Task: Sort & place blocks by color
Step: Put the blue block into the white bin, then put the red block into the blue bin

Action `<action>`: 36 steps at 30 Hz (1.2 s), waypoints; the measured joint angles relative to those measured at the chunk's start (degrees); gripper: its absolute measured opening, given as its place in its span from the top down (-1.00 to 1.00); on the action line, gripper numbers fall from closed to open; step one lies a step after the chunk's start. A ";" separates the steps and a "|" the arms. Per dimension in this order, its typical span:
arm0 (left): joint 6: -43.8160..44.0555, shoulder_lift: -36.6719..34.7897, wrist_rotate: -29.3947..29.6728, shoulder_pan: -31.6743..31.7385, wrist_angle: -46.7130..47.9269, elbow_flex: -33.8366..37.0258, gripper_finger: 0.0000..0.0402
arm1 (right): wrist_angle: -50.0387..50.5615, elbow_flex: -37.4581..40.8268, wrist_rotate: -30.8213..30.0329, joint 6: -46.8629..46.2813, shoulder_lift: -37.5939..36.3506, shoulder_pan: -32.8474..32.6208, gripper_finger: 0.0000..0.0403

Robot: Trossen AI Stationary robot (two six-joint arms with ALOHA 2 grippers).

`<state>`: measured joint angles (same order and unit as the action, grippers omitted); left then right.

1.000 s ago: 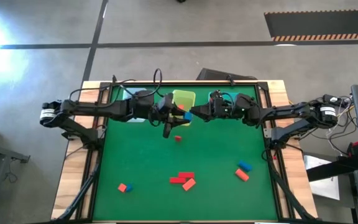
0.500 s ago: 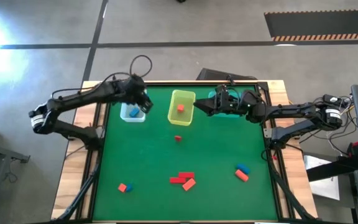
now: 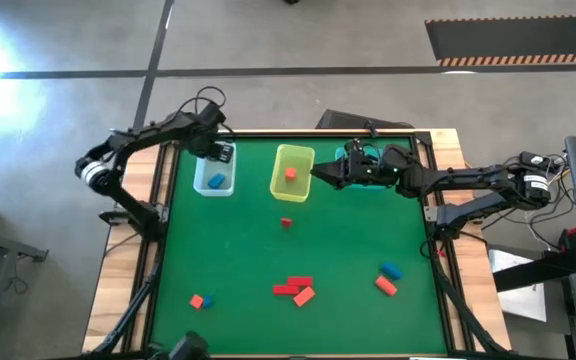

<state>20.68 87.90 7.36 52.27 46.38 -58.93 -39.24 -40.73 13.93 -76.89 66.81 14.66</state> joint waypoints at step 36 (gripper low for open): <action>16.55 -21.73 -6.44 -31.57 -13.99 0.41 -0.12 | 23.88 0.00 1.88 4.06 0.00 0.00 -0.11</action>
<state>37.24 66.17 0.92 20.70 32.39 -58.52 -15.37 -40.73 15.81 -72.83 66.81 14.66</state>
